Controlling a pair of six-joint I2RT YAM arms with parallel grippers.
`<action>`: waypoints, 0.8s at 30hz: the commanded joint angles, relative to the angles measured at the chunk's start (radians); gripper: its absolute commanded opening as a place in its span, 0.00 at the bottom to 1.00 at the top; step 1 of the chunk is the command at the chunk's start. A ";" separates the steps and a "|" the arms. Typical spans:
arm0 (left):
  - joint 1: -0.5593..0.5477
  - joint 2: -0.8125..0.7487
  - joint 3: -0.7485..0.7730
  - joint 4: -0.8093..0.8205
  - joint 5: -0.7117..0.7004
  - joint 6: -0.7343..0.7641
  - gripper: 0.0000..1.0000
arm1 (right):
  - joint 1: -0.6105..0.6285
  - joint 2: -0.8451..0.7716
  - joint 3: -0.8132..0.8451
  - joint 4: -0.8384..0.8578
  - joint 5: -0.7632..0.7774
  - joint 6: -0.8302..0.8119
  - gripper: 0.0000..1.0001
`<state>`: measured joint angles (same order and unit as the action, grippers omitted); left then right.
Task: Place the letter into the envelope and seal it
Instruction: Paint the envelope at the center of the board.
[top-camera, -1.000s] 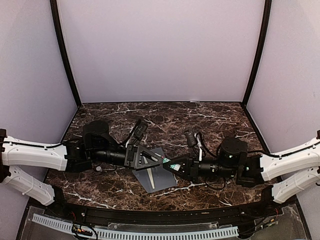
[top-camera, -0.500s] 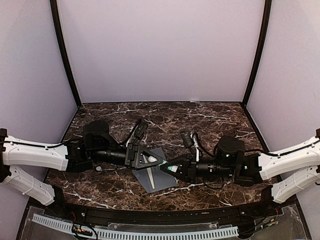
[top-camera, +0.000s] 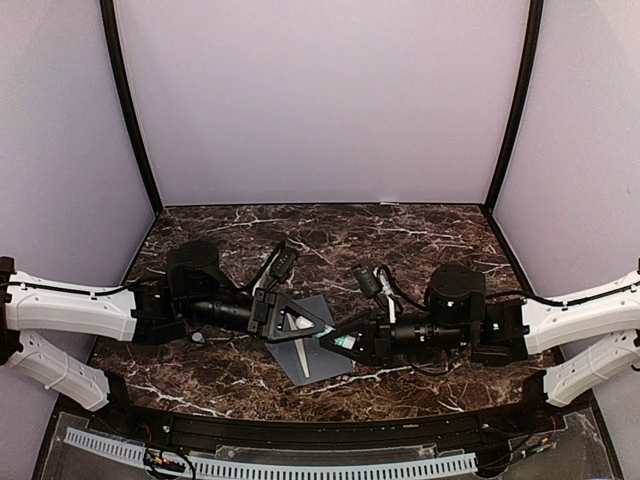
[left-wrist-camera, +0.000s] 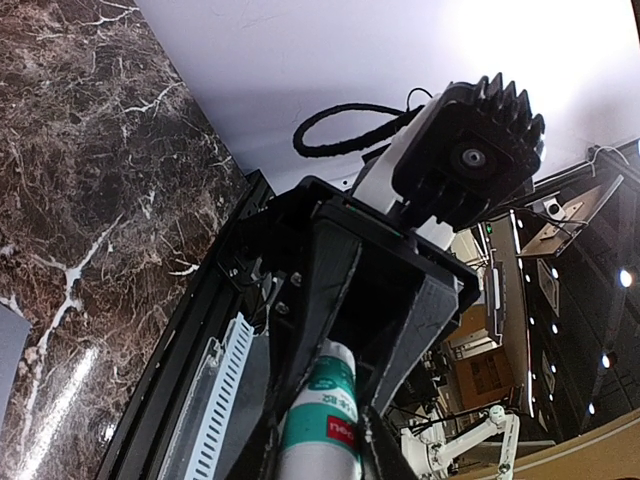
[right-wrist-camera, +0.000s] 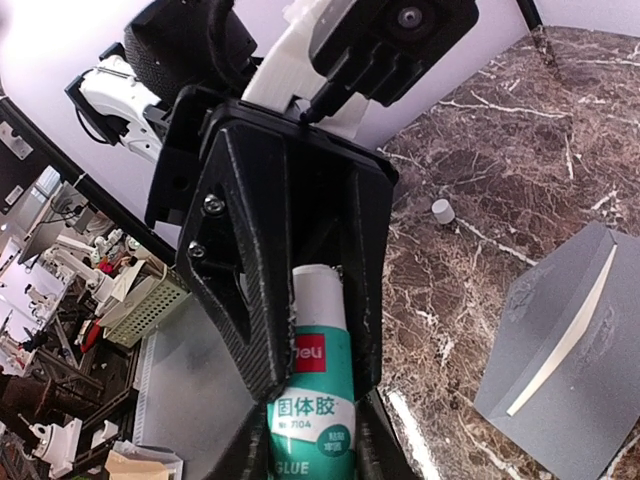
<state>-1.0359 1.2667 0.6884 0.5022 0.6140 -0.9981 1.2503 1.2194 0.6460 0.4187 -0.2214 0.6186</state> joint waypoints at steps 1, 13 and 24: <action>-0.006 0.020 0.050 -0.036 0.043 0.040 0.00 | 0.007 0.002 0.082 -0.195 -0.031 -0.028 0.35; -0.006 0.048 0.075 -0.057 0.086 0.046 0.00 | 0.007 0.056 0.167 -0.290 -0.102 -0.074 0.52; -0.006 0.059 0.087 -0.072 0.112 0.047 0.00 | 0.008 0.079 0.183 -0.279 -0.110 -0.080 0.28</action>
<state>-1.0370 1.3224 0.7391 0.4339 0.6922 -0.9680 1.2522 1.2961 0.7918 0.1226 -0.3191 0.5518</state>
